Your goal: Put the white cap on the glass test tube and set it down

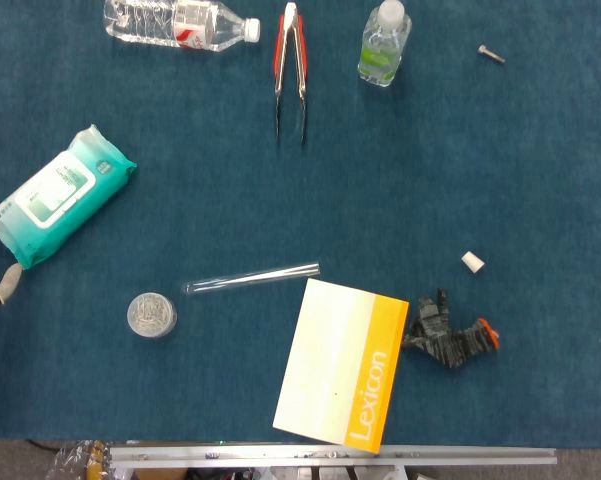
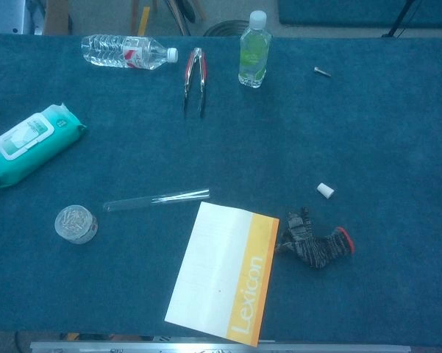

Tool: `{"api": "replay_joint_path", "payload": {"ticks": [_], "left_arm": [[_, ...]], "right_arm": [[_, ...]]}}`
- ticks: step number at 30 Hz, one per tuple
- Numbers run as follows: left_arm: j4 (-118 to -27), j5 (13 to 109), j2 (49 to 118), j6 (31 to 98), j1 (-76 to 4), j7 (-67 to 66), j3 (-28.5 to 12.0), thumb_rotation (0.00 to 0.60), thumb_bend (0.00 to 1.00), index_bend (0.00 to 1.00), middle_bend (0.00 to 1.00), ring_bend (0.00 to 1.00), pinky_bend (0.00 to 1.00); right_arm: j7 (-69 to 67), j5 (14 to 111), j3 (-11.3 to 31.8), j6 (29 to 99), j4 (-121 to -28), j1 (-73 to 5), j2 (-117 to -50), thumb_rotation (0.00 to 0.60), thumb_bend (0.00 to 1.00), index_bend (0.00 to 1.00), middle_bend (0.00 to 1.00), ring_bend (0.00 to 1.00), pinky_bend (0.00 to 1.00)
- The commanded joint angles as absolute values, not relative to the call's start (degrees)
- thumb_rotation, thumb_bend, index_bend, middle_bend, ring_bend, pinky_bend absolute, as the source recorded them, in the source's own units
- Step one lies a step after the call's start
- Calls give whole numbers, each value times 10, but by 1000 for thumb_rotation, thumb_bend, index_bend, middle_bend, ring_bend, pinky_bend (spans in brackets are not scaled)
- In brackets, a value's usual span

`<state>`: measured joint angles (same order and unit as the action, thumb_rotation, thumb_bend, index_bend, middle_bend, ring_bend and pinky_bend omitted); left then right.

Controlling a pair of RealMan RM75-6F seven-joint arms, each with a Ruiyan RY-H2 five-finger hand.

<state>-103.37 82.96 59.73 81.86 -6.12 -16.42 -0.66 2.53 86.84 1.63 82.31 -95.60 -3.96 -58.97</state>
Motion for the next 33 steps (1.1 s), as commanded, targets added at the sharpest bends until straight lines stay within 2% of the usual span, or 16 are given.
{"api": "replay_joint_path", "payload": {"ticks": [1,12,17,20,24,27,33], "left_arm": [[-1034,831,597,818,-61,-164,-6,364,248,206,214,92,131],[-1038,838,593,801,-75,-170,-7,365,248,208,215,92,131],[-1041,837,593,789,-83,-178,-8,366,248,211,215,92,131],[-1044,836,592,786,-86,-181,-9,368,248,211,215,92,131],[-1046,836,590,783,-91,-184,-11,371,248,211,215,92,131],[-1048,836,587,779,-94,-186,-12,369,248,211,216,92,131],[-1053,836,580,776,-99,-188,-13,375,248,211,215,93,131]], "right_arm": [[25,870,16,825,-956,-39,-590,600,561,362,312,248,391],[15,873,23,817,-961,-51,-592,600,560,362,312,248,391],[8,880,23,793,-972,-69,-587,600,556,362,312,247,391],[20,884,22,769,-979,-84,-585,600,464,362,312,247,391],[40,889,28,746,-990,-108,-593,600,248,362,312,247,391],[61,887,36,723,-996,-129,-603,600,145,362,312,247,391],[104,868,49,663,-1007,-177,-636,600,92,341,303,241,391]]}}
